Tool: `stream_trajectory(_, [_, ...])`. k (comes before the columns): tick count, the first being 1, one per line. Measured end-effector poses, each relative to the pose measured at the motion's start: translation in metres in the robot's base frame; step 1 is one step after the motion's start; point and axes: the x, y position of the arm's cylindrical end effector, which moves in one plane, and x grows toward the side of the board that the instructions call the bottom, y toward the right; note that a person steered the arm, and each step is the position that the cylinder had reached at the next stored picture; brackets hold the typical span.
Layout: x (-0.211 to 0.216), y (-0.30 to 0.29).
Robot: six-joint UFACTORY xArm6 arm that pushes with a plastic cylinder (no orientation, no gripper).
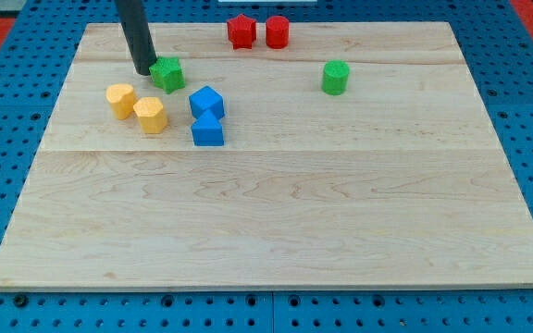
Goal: Push the green star into the blue blocks
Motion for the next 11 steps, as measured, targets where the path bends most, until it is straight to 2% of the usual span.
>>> stream_trajectory(1, [0.029,0.005])
stream_trajectory(2, [0.039,0.005])
stream_trajectory(3, [0.013,-0.014])
stream_trajectory(4, [-0.002,-0.002])
stream_trajectory(5, [0.036,0.036])
stream_trajectory(6, [0.076,0.048])
stream_trajectory(7, [0.082,0.048])
stream_trajectory(8, [0.079,0.017])
stream_trajectory(9, [0.048,0.02])
stream_trajectory(10, [0.056,0.05])
stream_trajectory(11, [0.09,0.079])
